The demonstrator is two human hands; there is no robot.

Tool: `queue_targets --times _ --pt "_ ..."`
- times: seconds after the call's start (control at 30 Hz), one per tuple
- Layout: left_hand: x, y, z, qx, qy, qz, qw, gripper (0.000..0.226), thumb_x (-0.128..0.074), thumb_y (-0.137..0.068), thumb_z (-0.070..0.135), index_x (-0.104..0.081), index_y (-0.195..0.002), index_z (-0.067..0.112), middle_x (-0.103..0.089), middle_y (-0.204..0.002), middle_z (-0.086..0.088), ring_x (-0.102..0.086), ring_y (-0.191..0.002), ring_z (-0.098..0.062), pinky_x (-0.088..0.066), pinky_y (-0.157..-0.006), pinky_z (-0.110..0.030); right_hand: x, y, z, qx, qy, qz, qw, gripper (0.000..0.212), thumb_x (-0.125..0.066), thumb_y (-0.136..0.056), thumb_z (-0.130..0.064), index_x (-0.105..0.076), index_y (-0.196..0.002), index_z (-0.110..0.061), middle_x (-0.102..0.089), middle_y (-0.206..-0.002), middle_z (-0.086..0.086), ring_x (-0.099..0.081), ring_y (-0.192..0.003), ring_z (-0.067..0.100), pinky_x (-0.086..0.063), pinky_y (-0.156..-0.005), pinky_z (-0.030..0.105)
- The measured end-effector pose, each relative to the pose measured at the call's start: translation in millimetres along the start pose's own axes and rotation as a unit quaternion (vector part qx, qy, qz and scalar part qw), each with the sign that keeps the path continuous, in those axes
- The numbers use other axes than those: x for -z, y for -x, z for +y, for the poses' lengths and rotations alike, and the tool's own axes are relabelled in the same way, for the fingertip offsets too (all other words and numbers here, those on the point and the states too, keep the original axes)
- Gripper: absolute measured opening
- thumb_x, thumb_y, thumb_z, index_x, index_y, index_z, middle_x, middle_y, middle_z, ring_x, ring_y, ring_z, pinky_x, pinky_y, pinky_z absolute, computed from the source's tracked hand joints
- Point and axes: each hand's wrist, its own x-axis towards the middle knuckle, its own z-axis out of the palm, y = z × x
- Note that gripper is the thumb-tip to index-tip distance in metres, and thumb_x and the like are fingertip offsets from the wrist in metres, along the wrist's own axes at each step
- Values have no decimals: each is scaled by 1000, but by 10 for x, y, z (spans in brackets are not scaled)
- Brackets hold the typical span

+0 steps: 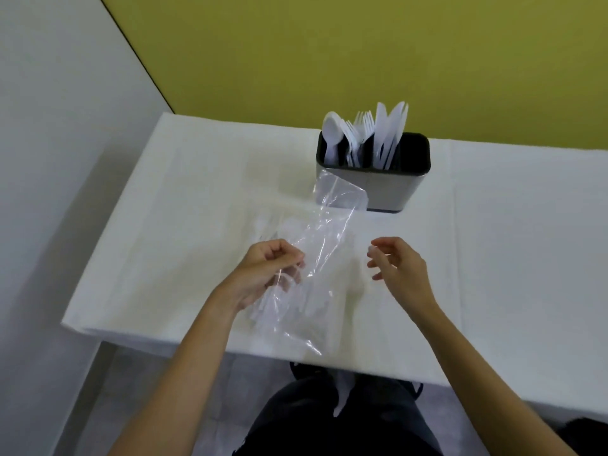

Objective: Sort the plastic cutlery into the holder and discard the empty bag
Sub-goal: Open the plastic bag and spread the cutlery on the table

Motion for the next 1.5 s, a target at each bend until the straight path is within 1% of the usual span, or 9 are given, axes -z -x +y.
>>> queue_targets --times 0.13,0.27,0.43,0.63,0.8,0.97,1.27,1.37,1.5 --pt "-383 -13 99 -29 -59 -76 995 22 -67 -84 5 -54 -68 9 -61 -59 -5 -64 -55 -21 -44 -43 -24 233 34 -335 18 -37 -10 999 22 -56 -92 -34 -61 -99 -14 -68 -82 3 -67 -66 16 -55 -52 27" --pt "-794 -23 67 -66 -77 -107 989 23 -72 -82 11 -54 -68 8 -61 -61 -8 -63 -56 -22 -45 -45 -25 415 25 -535 18 61 -8 998 33 -63 -84 -48 -58 -97 -17 -66 -80 -4 -67 -61 12 -53 -48 22" --pt "-1111 -64 -31 -57 -84 -119 988 25 -69 -85 15 -52 -69 8 -59 -64 -9 -62 -49 -18 -48 -47 -26 654 24 -449 -10 54 -23 998 21 -65 -88 -25 -60 -95 -6 -69 -84 7 -68 -58 16 -58 -53 28" --pt "-1335 -69 -107 -48 -93 -93 990 22 -61 -92 17 -49 -78 4 -64 -69 -7 -66 -55 -25 -55 -54 -33 920 66 -337 -56 15 -62 996 19 -50 -90 -5 -62 -105 -9 -72 -88 7 -71 -71 18 -58 -59 25" --pt "-1467 -61 -150 -125 -190 -56 972 27 -45 -99 23 -42 -74 15 -52 -61 -5 -53 -48 -20 -38 -45 -25 958 133 -192 -98 72 -113 986 9 -55 -87 -5 -62 -94 -6 -71 -81 9 -68 -59 13 -55 -52 22" --pt "-1482 -42 -153 -207 -219 35 953 33 -43 -98 20 -32 -68 22 -33 -50 12 -28 -48 -6 -27 -48 -25 1047 160 32 -108 65 -87 988 7 -54 -87 0 -61 -89 -1 -69 -75 12 -65 -54 17 -53 -50 22" --pt "-1428 67 -18 -270 -173 140 937 32 -46 -98 14 -34 -67 14 -32 -54 5 -29 -49 -11 -27 -46 -34 1077 99 485 -111 114 -53 986 14 -57 -88 1 -59 -77 -7 -64 -62 8 -59 -44 13 -53 -49 22" --pt "-1436 73 -5 -269 -183 125 937 31 -48 -96 14 -36 -68 11 -32 -54 6 -30 -49 -9 -28 -47 -38 1098 85 498 -55 203 -10 978 19 -67 -84 -11 -52 -76 -20 -58 -69 -3 -55 -55 13 -50 -56 31" --pt "-1505 42 8 -253 -185 86 946 30 -48 -96 17 -37 -69 12 -34 -51 6 -33 -47 -15 -31 -44 -38 1226 176 208 125 237 50 962 24 -74 -78 -17 -51 -81 -19 -50 -72 -8 -47 -61 11 -41 -57 22"
